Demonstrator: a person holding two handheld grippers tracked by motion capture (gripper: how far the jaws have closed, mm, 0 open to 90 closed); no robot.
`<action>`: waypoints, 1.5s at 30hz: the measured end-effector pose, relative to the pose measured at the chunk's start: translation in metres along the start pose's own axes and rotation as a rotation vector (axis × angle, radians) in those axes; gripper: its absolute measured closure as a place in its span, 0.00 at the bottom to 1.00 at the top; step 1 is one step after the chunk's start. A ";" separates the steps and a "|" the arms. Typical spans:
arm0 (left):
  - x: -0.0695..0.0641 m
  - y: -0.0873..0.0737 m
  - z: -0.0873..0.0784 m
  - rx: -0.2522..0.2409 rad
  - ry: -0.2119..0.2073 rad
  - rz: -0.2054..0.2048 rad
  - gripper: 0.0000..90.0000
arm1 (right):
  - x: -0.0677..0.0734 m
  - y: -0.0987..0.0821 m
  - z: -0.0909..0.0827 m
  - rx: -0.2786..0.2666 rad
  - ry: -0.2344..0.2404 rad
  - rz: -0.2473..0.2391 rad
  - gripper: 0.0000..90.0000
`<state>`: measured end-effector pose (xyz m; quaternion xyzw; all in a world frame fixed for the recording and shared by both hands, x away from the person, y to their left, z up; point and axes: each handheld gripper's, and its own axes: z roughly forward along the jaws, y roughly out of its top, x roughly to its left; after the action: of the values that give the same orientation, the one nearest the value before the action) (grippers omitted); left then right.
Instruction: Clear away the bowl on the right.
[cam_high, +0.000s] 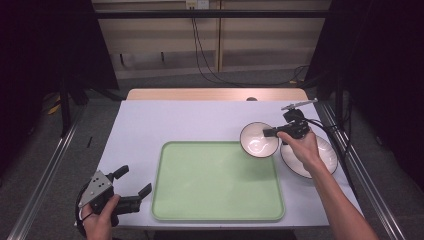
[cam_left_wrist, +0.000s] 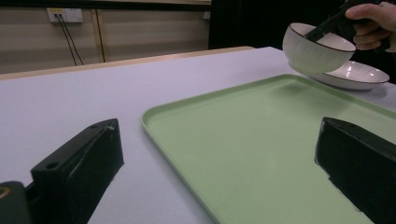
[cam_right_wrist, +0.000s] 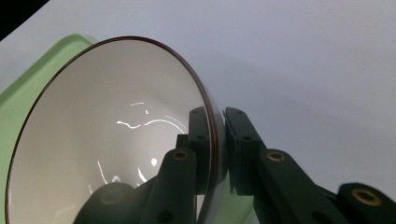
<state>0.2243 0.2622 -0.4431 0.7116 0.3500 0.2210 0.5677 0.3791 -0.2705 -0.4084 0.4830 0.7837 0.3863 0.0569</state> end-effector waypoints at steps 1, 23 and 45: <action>0.000 0.000 0.000 -0.003 0.000 -0.005 0.01 | 0.000 0.000 0.000 0.000 0.000 0.000 0.91; 0.000 0.000 0.000 -0.004 0.001 -0.009 0.01 | -0.004 -0.004 0.019 0.040 -0.019 0.017 0.91; 0.000 0.000 0.000 -0.005 0.000 -0.011 0.01 | -0.021 -0.019 0.032 0.095 -0.057 0.050 0.92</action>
<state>0.2235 0.2622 -0.4434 0.7084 0.3532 0.2185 0.5707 0.3914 -0.2740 -0.4490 0.5155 0.7868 0.3361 0.0467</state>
